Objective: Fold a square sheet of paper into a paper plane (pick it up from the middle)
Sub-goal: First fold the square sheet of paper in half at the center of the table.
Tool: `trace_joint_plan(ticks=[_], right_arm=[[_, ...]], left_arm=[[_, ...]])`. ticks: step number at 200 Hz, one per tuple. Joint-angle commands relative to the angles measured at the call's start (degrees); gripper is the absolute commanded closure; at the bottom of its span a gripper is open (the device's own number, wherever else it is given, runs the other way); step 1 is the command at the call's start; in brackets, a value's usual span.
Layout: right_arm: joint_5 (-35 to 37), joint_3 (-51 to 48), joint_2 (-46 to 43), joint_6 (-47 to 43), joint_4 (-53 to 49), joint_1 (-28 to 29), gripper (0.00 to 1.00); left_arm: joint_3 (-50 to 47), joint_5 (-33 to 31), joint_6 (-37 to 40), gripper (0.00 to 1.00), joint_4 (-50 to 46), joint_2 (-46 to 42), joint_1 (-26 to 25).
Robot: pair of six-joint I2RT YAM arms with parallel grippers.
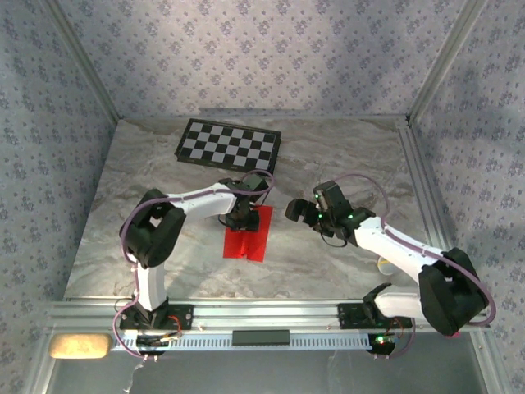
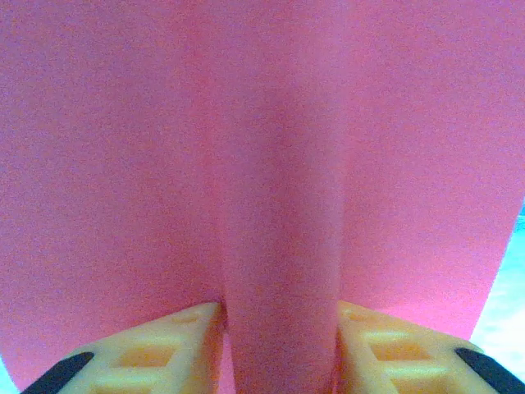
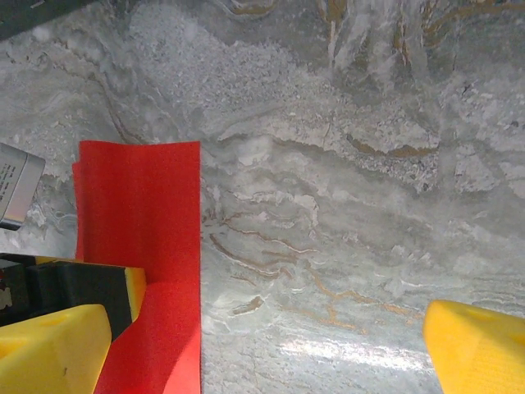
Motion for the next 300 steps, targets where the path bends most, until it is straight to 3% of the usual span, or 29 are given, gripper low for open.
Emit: trace_joint_plan(ticks=[1, 31, 62, 100, 184, 300], right_arm=[[4.9, 0.7, -2.3, -0.8, -0.4, 0.7, 0.0], [7.5, 0.3, -4.3, -1.1, -0.5, 0.7, 0.0], [8.3, -0.4, -6.8, -1.7, -0.2, -0.6, 0.0], [8.2, -1.2, -8.4, 0.8, 1.2, -3.1, 0.01], [-5.6, -2.6, -7.8, -3.2, 5.2, -7.1, 0.09], [-8.9, -2.2, -4.0, -1.4, 7.3, -7.6, 0.11]], left_arm=[[-1.5, 2.2, -0.7, 0.64, 4.6, -4.8, -0.4], [-4.0, 8.1, -1.9, 0.66, 10.6, -9.5, 0.5], [-10.0, 18.3, -6.6, 0.65, 23.9, -15.0, 3.0], [-15.2, 27.3, -12.3, 0.64, 35.6, -16.2, 6.6], [-20.5, 32.7, -20.8, 0.62, 51.9, -10.4, 6.8], [-23.8, 30.6, -21.0, 0.62, 54.1, -6.8, 6.7]])
